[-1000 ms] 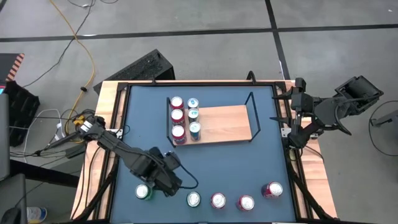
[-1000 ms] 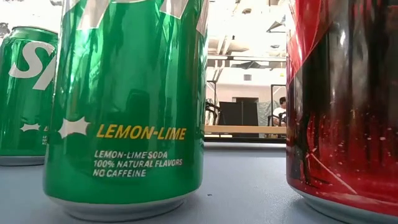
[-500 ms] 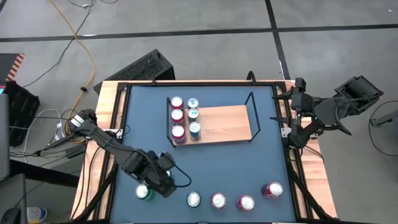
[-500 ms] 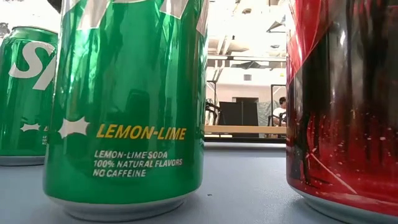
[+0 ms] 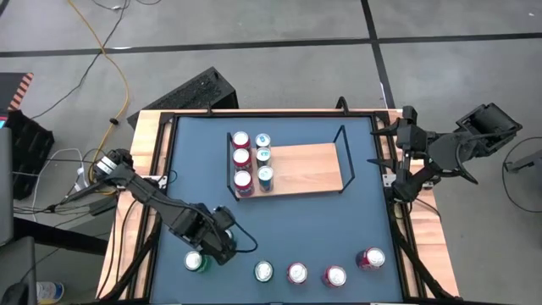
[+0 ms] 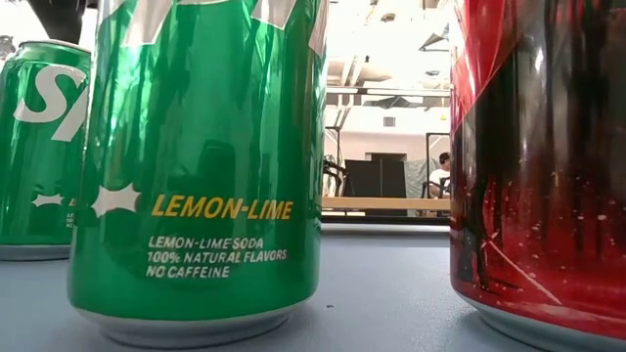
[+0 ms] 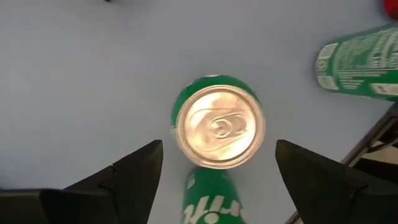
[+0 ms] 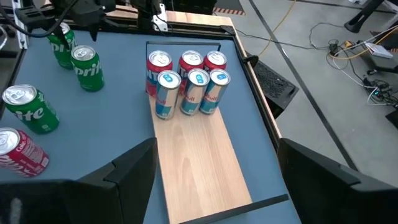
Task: Place canned beverage on shelf
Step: Put the green soda can on the shelf
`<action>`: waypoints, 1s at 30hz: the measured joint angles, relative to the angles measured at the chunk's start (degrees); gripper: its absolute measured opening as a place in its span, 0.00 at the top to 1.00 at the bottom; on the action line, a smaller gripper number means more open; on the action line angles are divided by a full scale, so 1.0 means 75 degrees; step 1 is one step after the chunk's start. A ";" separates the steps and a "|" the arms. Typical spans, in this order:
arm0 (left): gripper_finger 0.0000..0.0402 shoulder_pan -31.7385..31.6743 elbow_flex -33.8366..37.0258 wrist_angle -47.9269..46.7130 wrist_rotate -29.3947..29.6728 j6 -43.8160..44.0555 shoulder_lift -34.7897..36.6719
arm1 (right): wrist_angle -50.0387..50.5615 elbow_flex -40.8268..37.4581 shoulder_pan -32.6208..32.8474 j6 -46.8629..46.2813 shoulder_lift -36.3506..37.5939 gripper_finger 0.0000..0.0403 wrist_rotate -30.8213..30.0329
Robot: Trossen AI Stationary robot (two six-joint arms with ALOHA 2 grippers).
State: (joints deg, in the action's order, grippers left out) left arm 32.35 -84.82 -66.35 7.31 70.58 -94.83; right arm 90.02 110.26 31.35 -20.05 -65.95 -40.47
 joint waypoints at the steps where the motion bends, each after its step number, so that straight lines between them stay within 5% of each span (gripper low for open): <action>1: 0.25 -0.0022 0.0000 -0.0036 0.0005 -0.0081 0.0003 | 0.0000 0.0000 0.0000 -0.0003 0.0000 0.21 0.0000; 13: 0.17 -0.0287 -0.0015 0.0120 0.0078 -0.0597 -0.0096 | -0.0003 0.0000 0.0000 -0.0143 0.0000 0.21 0.0000; 30: 0.18 -0.0261 -0.0006 0.0240 -0.0227 -0.0842 -0.1006 | -0.0001 -0.0003 -0.0003 -0.0132 0.0003 0.21 -0.0006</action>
State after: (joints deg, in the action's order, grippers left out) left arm 30.39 -84.86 -64.55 5.61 64.27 -102.37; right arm 90.01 110.24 31.33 -21.04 -65.93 -40.51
